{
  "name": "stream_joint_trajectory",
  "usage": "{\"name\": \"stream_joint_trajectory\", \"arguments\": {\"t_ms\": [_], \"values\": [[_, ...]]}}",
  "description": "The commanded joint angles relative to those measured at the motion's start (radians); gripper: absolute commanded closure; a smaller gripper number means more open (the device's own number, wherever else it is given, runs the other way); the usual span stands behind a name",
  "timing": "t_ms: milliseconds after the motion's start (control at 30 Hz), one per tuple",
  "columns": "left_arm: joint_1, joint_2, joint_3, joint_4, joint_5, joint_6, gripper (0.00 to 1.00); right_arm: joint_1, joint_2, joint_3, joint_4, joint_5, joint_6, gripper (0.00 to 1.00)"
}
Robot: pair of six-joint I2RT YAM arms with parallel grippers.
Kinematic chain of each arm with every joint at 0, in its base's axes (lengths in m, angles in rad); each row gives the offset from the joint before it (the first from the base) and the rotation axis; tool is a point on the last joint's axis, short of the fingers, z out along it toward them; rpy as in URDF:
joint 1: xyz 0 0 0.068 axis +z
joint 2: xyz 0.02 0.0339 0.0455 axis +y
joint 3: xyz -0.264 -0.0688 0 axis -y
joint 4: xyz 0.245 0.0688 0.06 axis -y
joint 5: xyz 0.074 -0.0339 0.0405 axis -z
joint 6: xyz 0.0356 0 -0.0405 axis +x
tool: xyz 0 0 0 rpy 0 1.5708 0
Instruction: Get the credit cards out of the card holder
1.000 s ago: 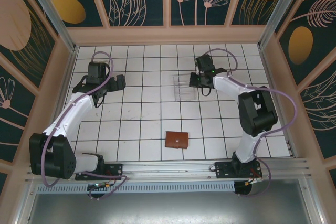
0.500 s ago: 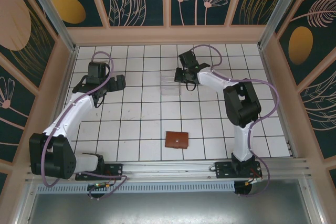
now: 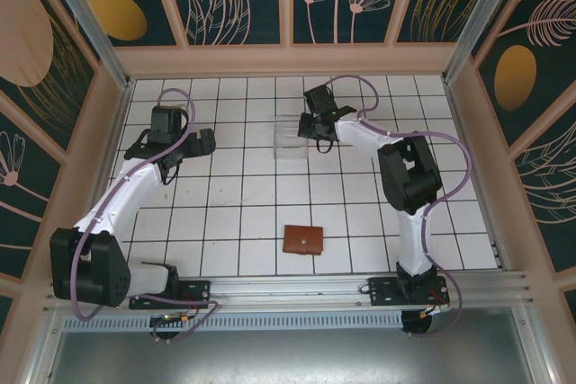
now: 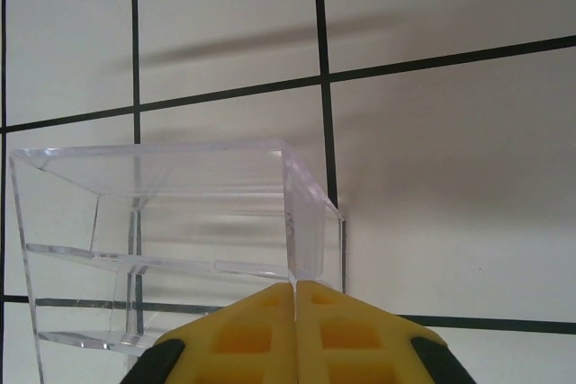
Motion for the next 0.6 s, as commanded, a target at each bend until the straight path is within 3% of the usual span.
{"name": "stream_joint_trajectory", "arguments": {"t_ms": [0, 267, 567], "values": [[-0.002, 0.007, -0.004, -0.019, 0.001, 0.016, 0.01, 0.004, -0.016, 0.040, -0.012, 0.050, 0.006, 0.86], [-0.001, 0.009, -0.004, -0.020, 0.024, 0.008, 0.01, 0.017, -0.136, 0.011, -0.102, 0.058, -0.047, 0.74], [-0.001, 0.005, -0.030, -0.007, 0.070, 0.011, 0.02, 0.154, -0.362, -0.208, -0.206, -0.010, -0.038, 0.64]]}}
